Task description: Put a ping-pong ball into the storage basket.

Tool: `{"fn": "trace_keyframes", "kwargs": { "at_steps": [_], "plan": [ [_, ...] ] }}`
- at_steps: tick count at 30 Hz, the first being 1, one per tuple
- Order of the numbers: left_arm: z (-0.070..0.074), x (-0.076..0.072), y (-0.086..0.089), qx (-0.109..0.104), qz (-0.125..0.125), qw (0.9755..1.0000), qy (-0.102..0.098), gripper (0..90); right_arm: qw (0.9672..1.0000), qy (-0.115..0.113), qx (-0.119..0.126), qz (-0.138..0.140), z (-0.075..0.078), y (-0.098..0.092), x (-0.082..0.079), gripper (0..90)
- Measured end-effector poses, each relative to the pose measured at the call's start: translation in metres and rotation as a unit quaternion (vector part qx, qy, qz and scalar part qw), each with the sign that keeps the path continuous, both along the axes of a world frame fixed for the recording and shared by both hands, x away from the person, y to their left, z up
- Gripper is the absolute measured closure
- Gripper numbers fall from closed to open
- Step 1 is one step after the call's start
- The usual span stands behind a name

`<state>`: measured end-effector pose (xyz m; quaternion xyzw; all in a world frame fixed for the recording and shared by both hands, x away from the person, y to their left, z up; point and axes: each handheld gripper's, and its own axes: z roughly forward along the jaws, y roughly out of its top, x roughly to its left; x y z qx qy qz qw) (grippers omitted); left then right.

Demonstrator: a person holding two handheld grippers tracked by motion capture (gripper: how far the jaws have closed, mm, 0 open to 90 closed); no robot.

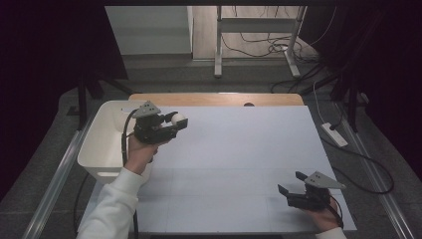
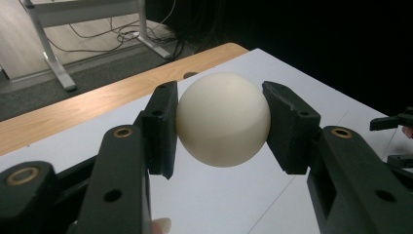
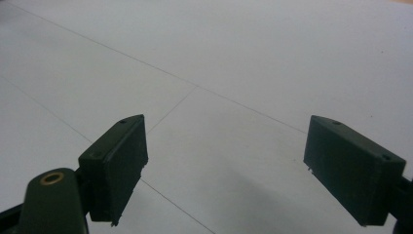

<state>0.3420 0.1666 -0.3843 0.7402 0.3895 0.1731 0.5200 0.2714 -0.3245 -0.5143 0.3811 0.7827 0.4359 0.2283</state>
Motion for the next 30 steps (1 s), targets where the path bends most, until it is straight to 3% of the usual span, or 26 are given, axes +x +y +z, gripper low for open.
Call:
{"fn": "trace_keyframes", "kwargs": {
  "at_steps": [30],
  "plan": [
    [-0.004, 0.004, 0.033, 0.017, 0.055, 0.9983, 0.008, 50.4, 1.0000, 0.000, -0.002, 0.003, 0.000, 0.001, 0.001, 16.2]
  ]
}}
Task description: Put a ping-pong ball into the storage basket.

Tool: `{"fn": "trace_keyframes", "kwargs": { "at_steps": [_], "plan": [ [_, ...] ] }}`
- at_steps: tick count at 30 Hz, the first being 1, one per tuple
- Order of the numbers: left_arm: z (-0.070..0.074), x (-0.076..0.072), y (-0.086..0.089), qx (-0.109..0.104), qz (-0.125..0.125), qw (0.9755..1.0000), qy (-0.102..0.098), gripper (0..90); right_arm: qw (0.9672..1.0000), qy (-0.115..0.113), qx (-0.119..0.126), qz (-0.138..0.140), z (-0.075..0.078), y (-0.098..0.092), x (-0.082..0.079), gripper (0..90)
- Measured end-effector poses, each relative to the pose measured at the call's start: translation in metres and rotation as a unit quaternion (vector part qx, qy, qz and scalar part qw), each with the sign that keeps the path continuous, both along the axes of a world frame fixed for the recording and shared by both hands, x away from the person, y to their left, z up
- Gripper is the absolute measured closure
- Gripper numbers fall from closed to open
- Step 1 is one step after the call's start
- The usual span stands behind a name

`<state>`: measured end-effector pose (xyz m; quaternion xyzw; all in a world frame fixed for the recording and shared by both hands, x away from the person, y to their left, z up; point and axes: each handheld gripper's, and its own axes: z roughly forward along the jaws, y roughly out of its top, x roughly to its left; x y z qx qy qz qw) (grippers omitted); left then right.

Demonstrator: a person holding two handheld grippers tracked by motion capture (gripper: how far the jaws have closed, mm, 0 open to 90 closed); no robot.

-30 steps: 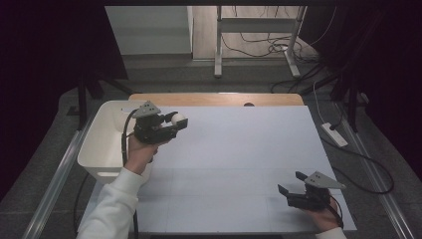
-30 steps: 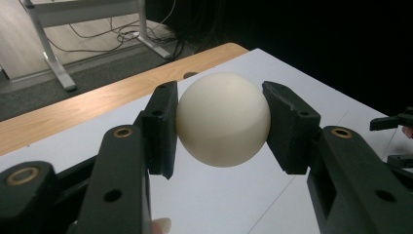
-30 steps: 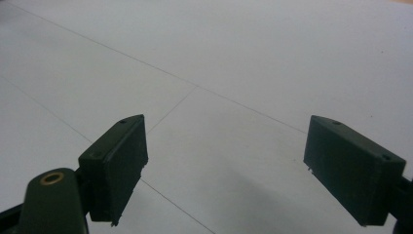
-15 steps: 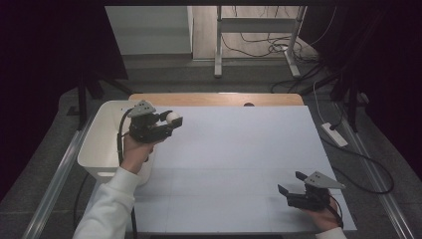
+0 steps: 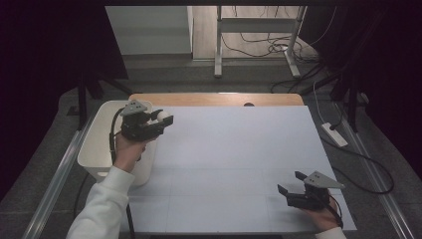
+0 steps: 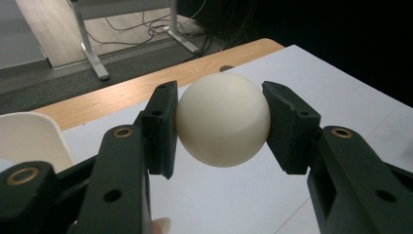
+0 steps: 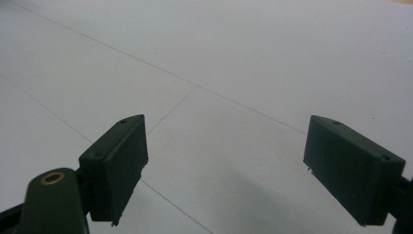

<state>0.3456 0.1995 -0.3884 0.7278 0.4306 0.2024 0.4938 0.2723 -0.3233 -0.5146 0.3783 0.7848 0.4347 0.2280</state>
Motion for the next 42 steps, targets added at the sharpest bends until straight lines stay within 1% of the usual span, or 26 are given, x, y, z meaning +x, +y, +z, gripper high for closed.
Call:
{"fn": "trace_keyframes", "kwargs": {
  "at_steps": [2, 5, 11, 21, 31, 40, 42],
  "plan": [
    [0.000, 0.000, 0.002, 0.000, 0.002, 1.0000, 0.000, 50.4, 1.0000, 0.000, 0.000, 0.000, 0.000, 0.000, 0.000, 16.2],
    [0.001, -0.001, 0.009, -0.003, 0.012, 0.9999, -0.002, 50.4, 1.0000, 0.000, 0.000, 0.000, 0.000, 0.000, 0.000, 16.2],
    [0.001, -0.001, 0.016, 0.000, 0.022, 0.9998, 0.000, 50.4, 1.0000, 0.001, -0.001, 0.000, 0.000, 0.001, 0.000, 16.2],
    [-0.002, 0.002, 0.028, -0.002, 0.043, 0.9990, 0.007, 50.4, 1.0000, 0.000, -0.001, 0.001, 0.000, 0.001, 0.001, 16.2],
    [-0.005, 0.004, 0.043, 0.001, 0.067, 0.9976, 0.015, 50.4, 1.0000, 0.001, -0.001, 0.003, -0.001, 0.002, 0.002, 16.2],
    [-0.010, 0.008, 0.054, 0.013, 0.088, 0.9955, 0.032, 50.4, 1.0000, 0.001, 0.000, 0.004, 0.000, 0.002, 0.002, 16.2],
    [-0.011, 0.009, 0.058, 0.012, 0.093, 0.9949, 0.036, 50.4, 1.0000, 0.001, -0.001, 0.004, 0.000, 0.003, 0.002, 16.2]
  ]
}}
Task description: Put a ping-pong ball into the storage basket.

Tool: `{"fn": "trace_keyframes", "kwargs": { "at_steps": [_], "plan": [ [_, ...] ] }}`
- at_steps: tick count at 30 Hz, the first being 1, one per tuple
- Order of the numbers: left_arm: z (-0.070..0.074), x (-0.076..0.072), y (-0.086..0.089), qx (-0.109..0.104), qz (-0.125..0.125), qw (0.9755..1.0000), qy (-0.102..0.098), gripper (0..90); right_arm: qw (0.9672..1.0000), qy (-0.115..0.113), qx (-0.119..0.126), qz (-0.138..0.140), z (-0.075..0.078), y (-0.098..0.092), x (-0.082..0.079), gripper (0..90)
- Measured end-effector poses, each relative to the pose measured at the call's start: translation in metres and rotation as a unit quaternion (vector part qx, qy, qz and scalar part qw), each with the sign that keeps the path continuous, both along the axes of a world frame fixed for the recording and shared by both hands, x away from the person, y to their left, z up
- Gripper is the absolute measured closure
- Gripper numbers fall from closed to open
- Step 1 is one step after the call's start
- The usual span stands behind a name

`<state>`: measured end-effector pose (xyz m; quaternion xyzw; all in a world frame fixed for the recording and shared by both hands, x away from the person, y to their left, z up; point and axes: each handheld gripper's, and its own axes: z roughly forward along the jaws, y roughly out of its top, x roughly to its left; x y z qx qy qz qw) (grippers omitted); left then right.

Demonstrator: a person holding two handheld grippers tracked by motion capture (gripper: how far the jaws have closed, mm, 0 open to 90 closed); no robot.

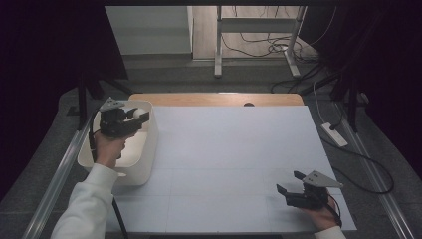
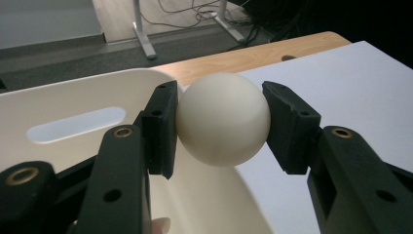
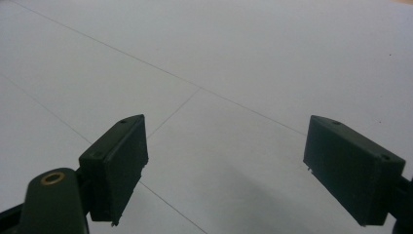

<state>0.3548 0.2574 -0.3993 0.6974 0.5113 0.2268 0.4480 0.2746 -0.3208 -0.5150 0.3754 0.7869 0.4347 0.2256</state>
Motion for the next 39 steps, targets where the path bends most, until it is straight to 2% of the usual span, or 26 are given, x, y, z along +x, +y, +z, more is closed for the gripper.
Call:
{"fn": "trace_keyframes", "kwargs": {
  "at_steps": [8, 17, 25, 31, 39],
  "plan": [
    [-0.004, 0.003, 0.010, 0.002, 0.015, 0.9998, 0.012, 50.4, 1.0000, 0.001, 0.003, 0.003, 0.000, 0.001, 0.001, 16.2],
    [-0.008, 0.009, 0.011, 0.008, 0.015, 0.9995, 0.026, 50.3, 1.0000, 0.001, 0.003, 0.003, -0.001, 0.001, 0.001, 16.2],
    [-0.015, 0.017, 0.013, 0.015, 0.020, 0.9984, 0.050, 50.3, 1.0000, 0.003, 0.002, 0.002, -0.001, 0.001, 0.001, 16.2],
    [-0.020, 0.023, 0.018, -0.002, 0.027, 0.9966, 0.078, 50.2, 1.0000, 0.001, 0.001, 0.000, 0.000, 0.000, 0.001, 16.2],
    [-0.024, 0.026, 0.019, 0.005, 0.031, 0.9950, 0.095, 50.2, 1.0000, 0.002, 0.001, 0.000, 0.000, 0.000, 0.001, 16.2]
  ]
}}
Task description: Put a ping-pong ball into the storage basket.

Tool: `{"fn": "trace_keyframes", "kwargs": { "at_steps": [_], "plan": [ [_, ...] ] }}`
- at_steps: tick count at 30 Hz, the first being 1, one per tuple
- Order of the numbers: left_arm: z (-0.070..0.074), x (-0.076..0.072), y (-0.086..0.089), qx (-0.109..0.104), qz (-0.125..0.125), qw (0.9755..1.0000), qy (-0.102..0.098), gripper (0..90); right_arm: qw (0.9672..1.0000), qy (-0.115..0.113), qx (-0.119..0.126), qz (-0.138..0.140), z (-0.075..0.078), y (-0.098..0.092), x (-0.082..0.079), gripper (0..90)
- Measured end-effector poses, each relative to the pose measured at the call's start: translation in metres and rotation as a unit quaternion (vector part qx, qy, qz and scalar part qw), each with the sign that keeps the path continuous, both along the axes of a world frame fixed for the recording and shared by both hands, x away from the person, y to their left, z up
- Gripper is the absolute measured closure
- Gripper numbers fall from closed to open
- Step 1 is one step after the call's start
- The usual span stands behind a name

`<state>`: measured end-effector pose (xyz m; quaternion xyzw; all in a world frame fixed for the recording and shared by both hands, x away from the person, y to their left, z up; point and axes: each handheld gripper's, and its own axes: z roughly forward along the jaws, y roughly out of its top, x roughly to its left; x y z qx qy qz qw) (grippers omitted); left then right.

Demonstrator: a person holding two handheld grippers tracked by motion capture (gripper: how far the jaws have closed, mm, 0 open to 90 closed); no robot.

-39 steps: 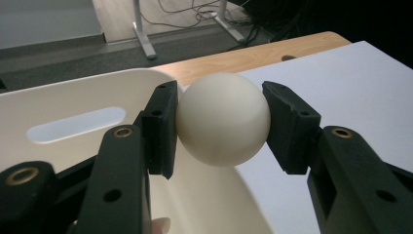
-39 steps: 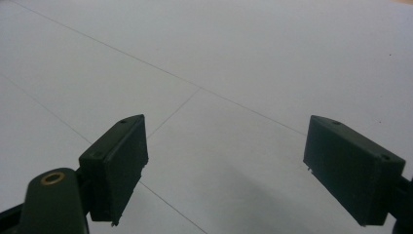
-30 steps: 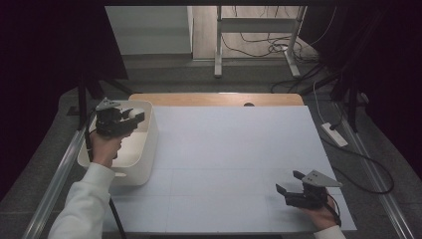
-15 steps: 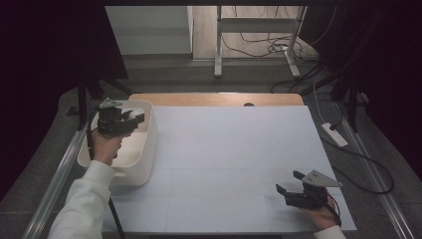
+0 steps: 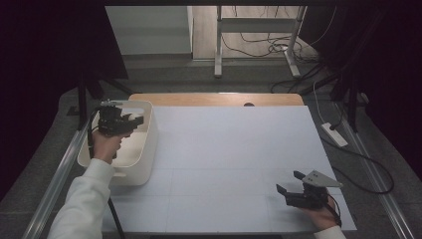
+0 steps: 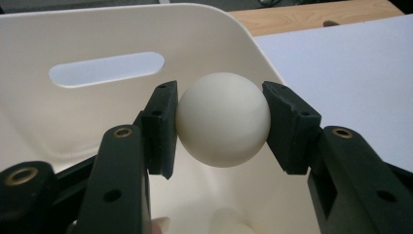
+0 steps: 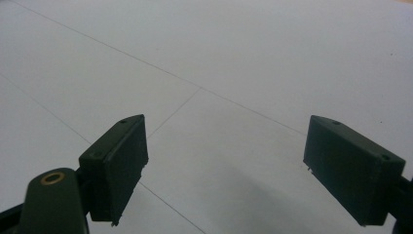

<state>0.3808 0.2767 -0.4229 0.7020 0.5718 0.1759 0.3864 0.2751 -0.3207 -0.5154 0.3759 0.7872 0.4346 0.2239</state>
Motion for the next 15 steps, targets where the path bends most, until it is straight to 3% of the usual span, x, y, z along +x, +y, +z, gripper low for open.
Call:
{"fn": "trace_keyframes", "kwargs": {
  "at_steps": [6, 15],
  "plan": [
    [-0.0026, 0.0020, -0.0020, 0.008, -0.004, 0.9999, 0.012, 50.1, 1.0000, 0.000, 0.001, 0.001, -0.0002, 0.0003, 0.0000, 16.2],
    [-0.0004, 0.0008, -0.0036, 0.005, -0.004, 1.0000, 0.007, 50.1, 1.0000, 0.000, 0.000, 0.000, -0.0001, 0.0002, -0.0001, 16.2]
  ]
}}
